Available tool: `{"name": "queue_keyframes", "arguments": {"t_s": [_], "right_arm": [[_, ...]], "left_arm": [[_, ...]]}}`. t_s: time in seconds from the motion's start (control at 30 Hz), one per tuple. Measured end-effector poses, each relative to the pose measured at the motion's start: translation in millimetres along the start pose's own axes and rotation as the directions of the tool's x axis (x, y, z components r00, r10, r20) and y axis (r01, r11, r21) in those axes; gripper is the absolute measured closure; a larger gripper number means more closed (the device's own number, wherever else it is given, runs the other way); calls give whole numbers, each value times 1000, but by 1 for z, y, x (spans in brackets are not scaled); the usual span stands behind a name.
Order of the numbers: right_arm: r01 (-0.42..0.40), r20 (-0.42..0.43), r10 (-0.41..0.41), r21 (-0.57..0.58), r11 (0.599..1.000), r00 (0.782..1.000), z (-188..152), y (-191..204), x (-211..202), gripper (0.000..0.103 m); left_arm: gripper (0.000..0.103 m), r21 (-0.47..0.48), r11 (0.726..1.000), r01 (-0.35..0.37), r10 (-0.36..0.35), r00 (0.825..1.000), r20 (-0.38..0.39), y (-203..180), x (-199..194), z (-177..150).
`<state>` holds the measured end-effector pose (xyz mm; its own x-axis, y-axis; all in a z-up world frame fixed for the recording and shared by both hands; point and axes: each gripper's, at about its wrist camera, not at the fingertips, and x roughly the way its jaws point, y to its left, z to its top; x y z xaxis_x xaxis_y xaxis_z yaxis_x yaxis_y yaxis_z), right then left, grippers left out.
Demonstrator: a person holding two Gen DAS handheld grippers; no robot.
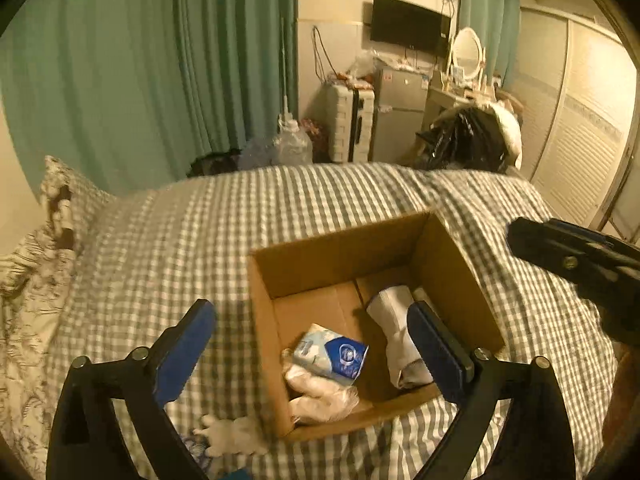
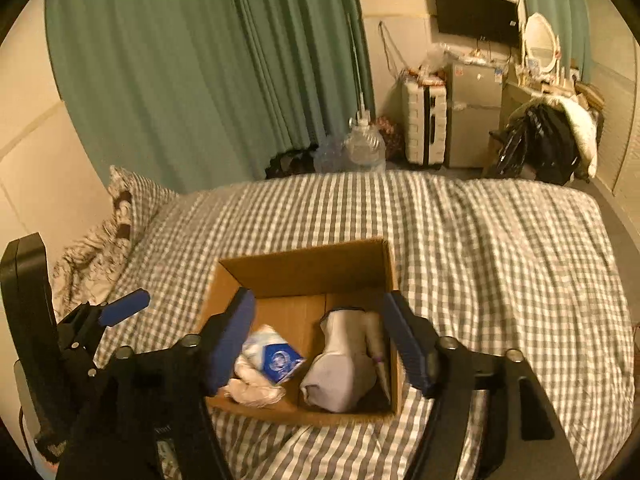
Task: Organize objects
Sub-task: 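Lower the tissue pack and spray can into the box and release both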
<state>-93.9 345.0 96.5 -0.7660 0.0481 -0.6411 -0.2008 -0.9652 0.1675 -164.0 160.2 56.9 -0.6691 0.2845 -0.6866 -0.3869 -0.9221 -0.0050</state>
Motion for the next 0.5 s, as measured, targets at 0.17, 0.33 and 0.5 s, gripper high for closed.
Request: {"name": "queue_keyframes", "arguments": {"t_s": [0.17,0.33,0.5], "right_arm": [[-9,100,9,0,1000,995,2,18,-53,13],[-30,135,34,-30,999,990,-7,43,-77,0],[-11,41,16,-121,993,999,-34,76,-66,0]], "left_arm": [[0,0,999,-47,47,996,70,19,-52,2],[0,-49,996,-76,82,990,112,47,-98,-4],[0,-75,990,-119,128,982,141,70,-130,-19]]}}
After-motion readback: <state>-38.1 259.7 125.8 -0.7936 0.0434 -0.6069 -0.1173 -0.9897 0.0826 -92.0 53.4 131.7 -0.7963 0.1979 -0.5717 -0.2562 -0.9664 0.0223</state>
